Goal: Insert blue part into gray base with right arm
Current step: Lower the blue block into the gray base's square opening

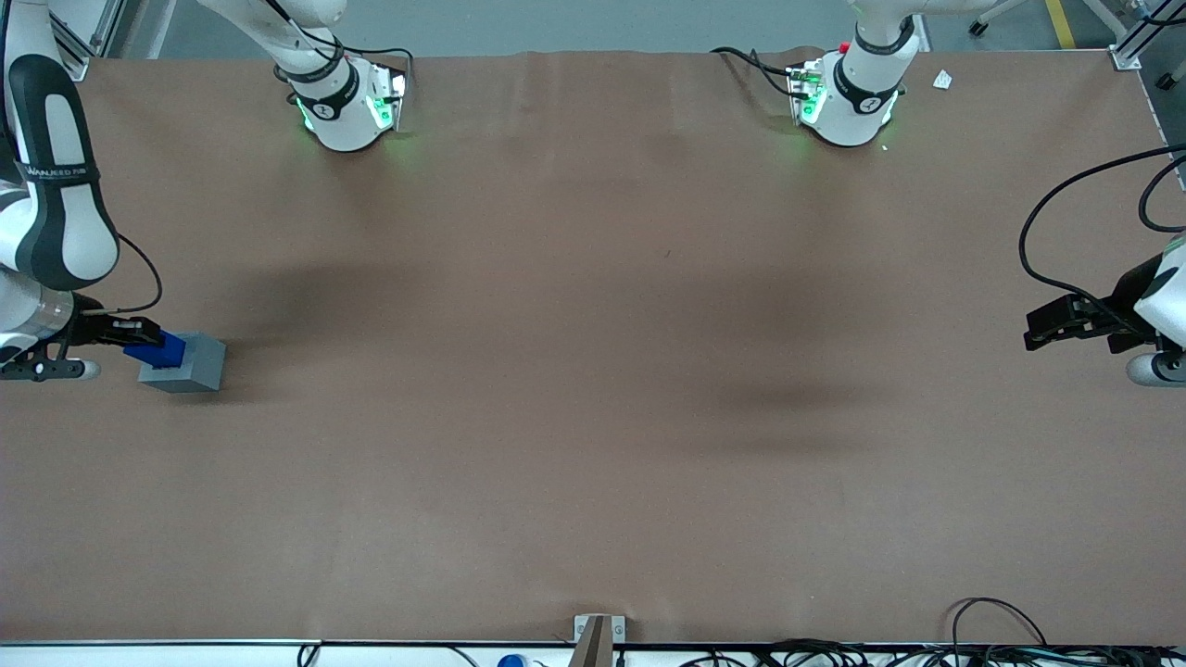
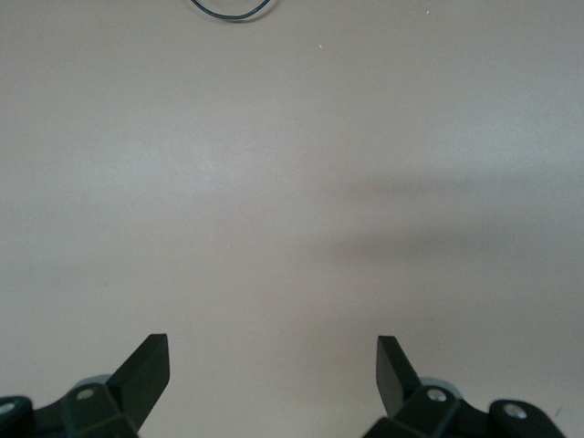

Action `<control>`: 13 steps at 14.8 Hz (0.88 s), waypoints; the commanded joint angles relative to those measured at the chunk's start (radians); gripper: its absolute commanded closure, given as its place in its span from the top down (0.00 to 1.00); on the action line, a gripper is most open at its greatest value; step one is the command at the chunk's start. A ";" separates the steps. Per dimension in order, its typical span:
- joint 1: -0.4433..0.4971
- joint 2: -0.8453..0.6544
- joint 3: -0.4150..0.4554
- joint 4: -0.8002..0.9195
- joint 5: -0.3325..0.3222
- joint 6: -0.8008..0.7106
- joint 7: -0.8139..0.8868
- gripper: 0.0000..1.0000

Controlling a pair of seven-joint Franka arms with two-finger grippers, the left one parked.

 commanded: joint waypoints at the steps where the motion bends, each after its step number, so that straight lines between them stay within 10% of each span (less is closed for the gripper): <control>1: -0.020 0.000 0.017 -0.004 -0.012 0.012 -0.005 0.05; 11: -0.018 0.027 0.018 0.013 -0.004 0.025 -0.005 0.05; 13: -0.018 0.029 0.017 0.013 -0.004 0.025 -0.005 0.26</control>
